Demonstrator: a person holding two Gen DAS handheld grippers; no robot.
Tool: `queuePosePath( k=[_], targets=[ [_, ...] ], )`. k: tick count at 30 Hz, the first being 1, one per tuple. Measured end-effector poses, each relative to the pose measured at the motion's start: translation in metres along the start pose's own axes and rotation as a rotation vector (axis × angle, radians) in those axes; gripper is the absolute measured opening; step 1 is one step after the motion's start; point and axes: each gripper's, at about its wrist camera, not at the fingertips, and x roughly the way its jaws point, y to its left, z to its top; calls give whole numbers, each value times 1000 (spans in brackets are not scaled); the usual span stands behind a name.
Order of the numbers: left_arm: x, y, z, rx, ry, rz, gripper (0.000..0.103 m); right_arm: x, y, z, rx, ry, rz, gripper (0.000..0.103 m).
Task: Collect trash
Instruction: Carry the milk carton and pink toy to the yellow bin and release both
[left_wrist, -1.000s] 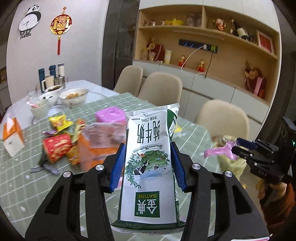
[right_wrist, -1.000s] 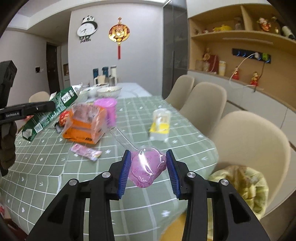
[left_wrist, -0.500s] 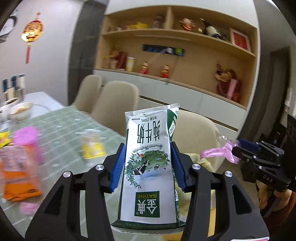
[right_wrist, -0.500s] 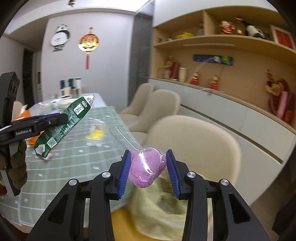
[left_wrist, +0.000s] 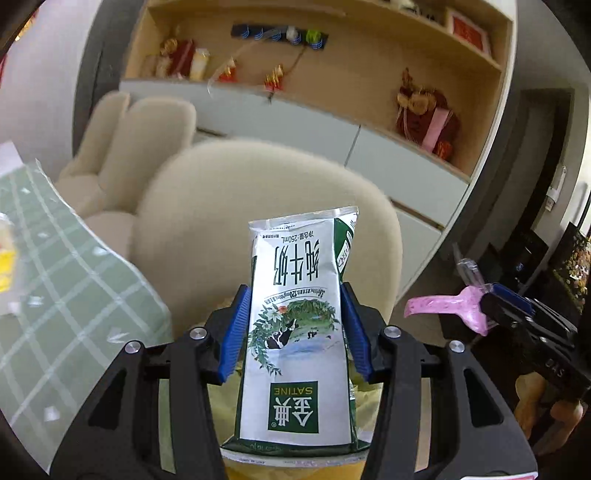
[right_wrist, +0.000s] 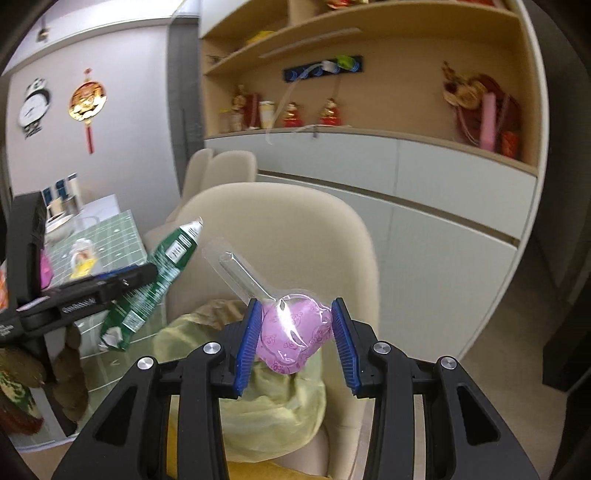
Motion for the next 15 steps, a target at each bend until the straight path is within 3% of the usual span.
queuePosePath(
  k=[5, 9, 15],
  targets=[
    [16, 17, 0, -73, 62, 33, 50, 14, -6, -11, 32, 23, 26, 37],
    [-8, 20, -8, -14, 77, 101, 50, 35, 9, -17, 24, 50, 79, 37],
    [-45, 30, -22, 31, 114, 135, 51, 68, 39, -26, -8, 83, 137, 37]
  ],
)
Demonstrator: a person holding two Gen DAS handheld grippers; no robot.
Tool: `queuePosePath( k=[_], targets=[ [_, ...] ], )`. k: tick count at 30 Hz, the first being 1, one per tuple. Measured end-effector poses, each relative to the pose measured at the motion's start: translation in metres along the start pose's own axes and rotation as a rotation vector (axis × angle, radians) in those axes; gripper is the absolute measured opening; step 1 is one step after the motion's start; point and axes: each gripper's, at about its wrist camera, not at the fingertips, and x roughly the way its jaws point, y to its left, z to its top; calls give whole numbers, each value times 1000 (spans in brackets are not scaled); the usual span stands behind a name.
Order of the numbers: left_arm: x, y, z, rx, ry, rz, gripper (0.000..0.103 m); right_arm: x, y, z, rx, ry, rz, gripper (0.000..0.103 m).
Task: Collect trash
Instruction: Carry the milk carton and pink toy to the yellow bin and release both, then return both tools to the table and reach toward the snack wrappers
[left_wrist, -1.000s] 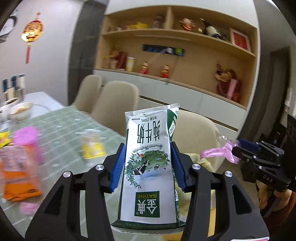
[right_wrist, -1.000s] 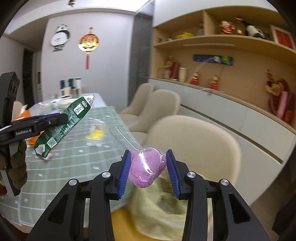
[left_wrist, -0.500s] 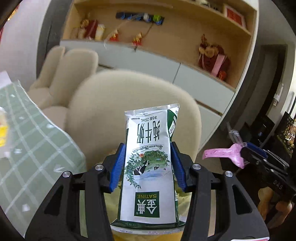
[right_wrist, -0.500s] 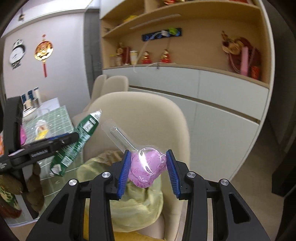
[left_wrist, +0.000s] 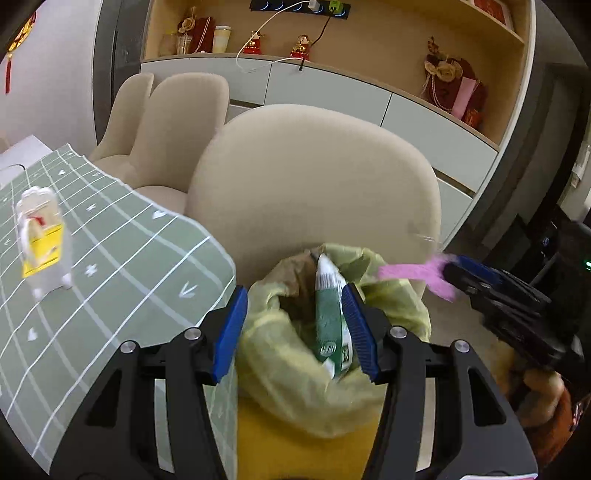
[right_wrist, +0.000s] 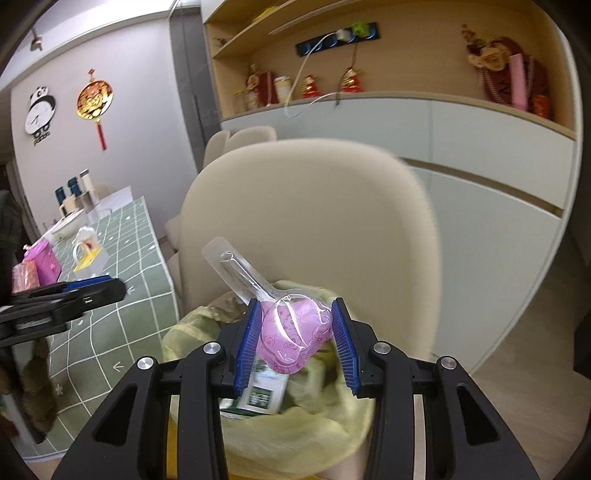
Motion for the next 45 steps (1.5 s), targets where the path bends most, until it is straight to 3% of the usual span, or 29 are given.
queuePosePath(
  k=[7, 19, 25, 26, 28, 37, 45],
  targets=[
    [-14, 7, -11, 41, 10, 4, 52, 34, 16, -11, -29, 48, -17, 38],
    [1, 19, -21, -7, 53, -26, 53, 52, 13, -24, -29, 96, -53, 38],
    [-2, 20, -22, -8, 50, -27, 53, 60, 6, -29, 43, 139, 29, 39],
    [-3, 20, -22, -9, 49, -26, 53, 61, 5, -30, 60, 147, 48, 45],
    [-5, 19, -23, -10, 47, -26, 53, 57, 6, -32, 67, 128, 61, 50],
    [-36, 29, -29, -19, 13, -12, 55, 21, 30, -26, -8, 94, 78, 50],
    [-103, 76, -46, -67, -65, 76, 55, -32, 97, -3, -134, -18, 85, 50]
  ],
)
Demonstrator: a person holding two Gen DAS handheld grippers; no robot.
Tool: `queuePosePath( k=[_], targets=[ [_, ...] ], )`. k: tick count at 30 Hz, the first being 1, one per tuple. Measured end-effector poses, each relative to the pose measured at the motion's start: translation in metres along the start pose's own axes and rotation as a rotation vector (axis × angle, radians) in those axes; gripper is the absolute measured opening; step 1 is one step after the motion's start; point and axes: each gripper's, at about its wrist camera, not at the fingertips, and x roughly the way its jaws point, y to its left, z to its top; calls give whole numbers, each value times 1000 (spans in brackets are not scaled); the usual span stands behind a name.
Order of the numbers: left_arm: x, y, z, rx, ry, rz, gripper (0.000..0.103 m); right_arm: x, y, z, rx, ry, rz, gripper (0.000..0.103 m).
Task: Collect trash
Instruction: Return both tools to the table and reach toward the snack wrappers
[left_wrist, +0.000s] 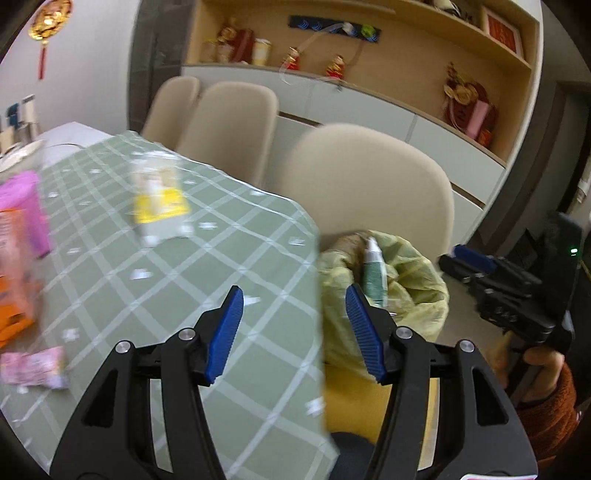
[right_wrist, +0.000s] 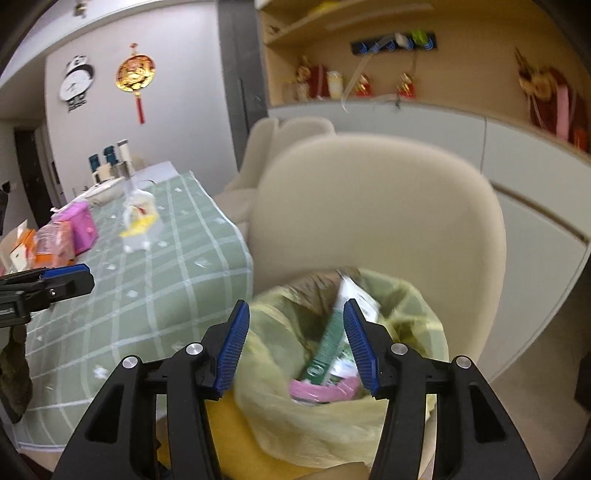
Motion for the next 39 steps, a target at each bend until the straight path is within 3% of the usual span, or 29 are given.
queuePosePath(
  k=[7, 15, 21, 24, 26, 31, 37, 38, 39],
  targets=[
    [-62, 79, -11, -59, -62, 127, 55, -7, 74, 19, -85, -18, 82, 50],
    [-128, 210, -35, -220, -151, 288, 55, 8, 175, 26, -194, 3, 177, 50],
    [-164, 323, -19, -275, -250, 403, 57, 23, 231, 28, -215, -7, 216, 50],
    [-156, 383, 1, -281, -223, 457, 57, 36, 255, 30, -219, 2, 228, 50],
    [-137, 423, 13, -289, -157, 452, 57, 45, 270, 31, -226, 13, 233, 50],
    [-80, 504, 34, -367, -8, 390, 57, 63, 289, 34, -243, 26, 204, 50],
    [-38, 548, 47, -500, 83, 296, 57, 79, 289, 35, -244, 53, 167, 50],
    [-35, 545, 49, -494, 74, 309, 52, 82, 289, 35, -243, 58, 164, 50],
    [-33, 543, 51, -487, 78, 314, 28, 84, 288, 34, -241, 64, 162, 50]
  ],
)
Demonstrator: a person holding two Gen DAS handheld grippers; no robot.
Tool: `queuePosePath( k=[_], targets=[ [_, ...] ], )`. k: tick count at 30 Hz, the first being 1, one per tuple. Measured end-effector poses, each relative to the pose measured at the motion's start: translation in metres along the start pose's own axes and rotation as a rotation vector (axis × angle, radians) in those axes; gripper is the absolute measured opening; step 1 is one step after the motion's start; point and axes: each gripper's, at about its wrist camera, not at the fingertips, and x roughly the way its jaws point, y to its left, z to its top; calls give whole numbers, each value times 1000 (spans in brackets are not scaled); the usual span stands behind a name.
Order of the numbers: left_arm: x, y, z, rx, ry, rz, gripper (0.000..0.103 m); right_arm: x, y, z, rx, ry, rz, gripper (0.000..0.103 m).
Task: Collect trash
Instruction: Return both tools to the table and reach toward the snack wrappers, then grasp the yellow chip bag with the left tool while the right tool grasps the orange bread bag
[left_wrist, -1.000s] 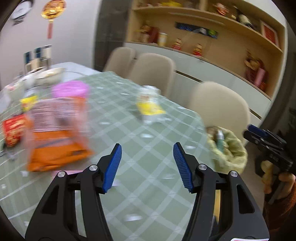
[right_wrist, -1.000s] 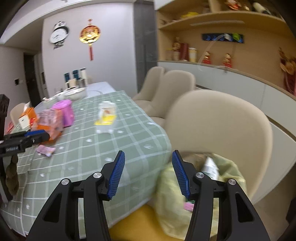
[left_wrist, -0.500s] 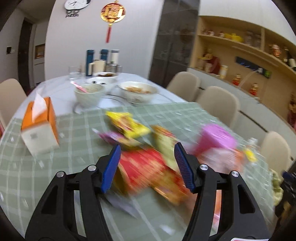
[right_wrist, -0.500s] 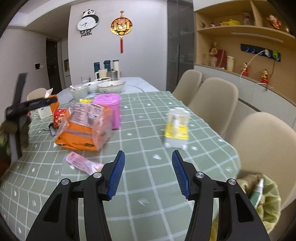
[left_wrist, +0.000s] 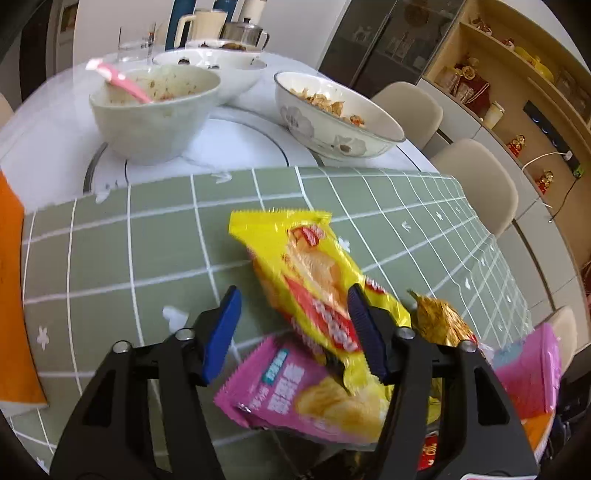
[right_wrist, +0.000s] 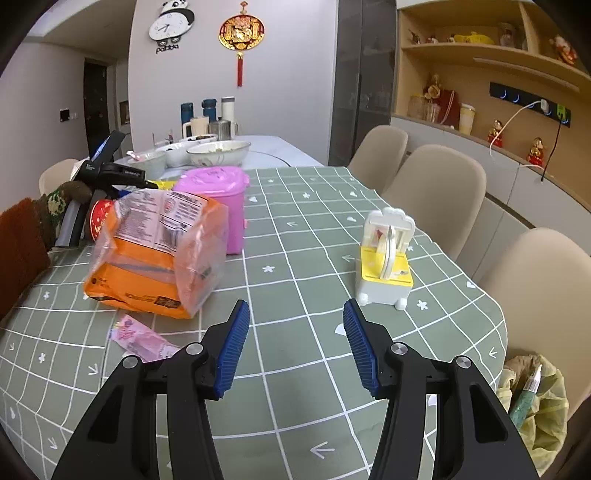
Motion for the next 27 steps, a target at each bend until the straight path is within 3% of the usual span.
queuePosePath(
  k=[3, 8, 11, 16, 22, 27],
  targets=[
    [3, -12, -7, 31, 7, -23, 11, 4, -1, -2, 6, 13, 8, 50],
    [-18, -42, -46, 152, 26, -120, 9, 4, -3, -6, 26, 17, 26, 50],
    [-37, -49, -73, 170, 44, -158, 8, -3, -2, -8, 35, 5, 43, 50],
    [-73, -61, -114, 202, 68, -171, 8, -19, 7, -3, 20, -32, 83, 50],
    [-116, -77, -159, 196, 82, -190, 8, -30, 31, 4, -16, -32, 232, 50],
    [-142, -82, -186, 187, 62, -188, 8, -40, 68, -1, -127, -16, 375, 50]
  ],
)
